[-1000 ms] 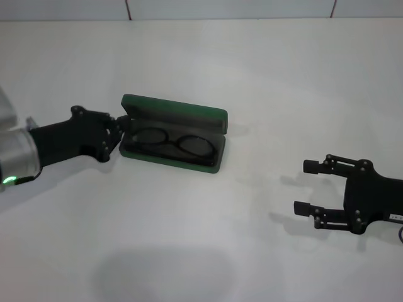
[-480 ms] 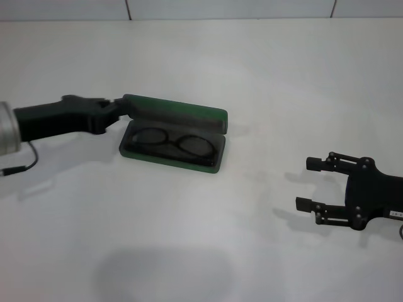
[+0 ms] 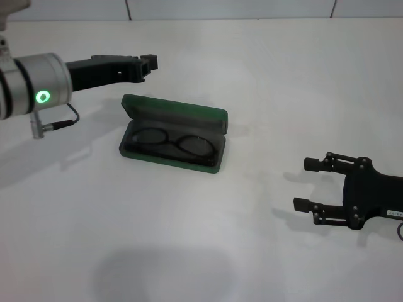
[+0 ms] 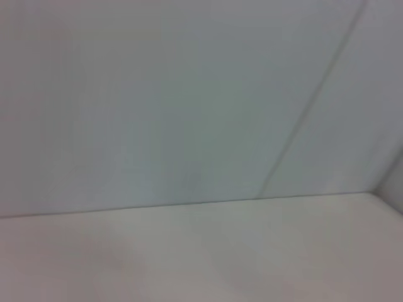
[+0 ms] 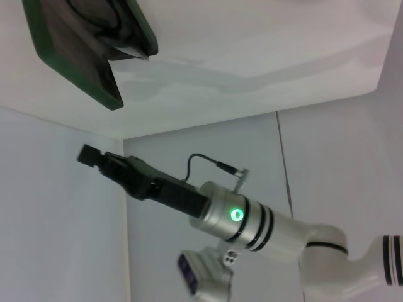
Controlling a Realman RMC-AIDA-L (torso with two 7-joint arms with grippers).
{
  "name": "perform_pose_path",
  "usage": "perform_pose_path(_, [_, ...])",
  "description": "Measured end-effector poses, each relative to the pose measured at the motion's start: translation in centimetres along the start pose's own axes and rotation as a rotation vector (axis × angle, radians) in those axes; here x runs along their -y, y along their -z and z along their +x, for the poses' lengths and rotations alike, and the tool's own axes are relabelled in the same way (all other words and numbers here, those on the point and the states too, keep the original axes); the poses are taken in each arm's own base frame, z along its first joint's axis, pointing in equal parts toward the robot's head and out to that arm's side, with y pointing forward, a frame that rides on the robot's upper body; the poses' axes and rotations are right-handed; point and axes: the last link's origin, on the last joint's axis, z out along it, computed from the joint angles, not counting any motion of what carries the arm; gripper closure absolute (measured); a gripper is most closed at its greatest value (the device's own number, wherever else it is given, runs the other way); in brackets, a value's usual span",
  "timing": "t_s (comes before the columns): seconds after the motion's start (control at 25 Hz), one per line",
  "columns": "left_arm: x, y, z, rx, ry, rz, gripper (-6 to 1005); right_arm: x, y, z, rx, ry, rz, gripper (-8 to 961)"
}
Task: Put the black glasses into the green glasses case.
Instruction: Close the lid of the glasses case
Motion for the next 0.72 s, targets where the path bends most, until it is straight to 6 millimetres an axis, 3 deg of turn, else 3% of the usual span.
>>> perform_pose_path(0.32, [-1.4,-2.3,-1.0,0.011,-0.063,0.144,1001,0.1,0.0,0.0,-0.004,0.001,0.001,186])
perform_pose_path(0.72, [-1.2,-2.0,-3.1,-0.033,-0.083,0.171,1001,0.3,-0.1,-0.1,-0.008,0.004,0.006,185])
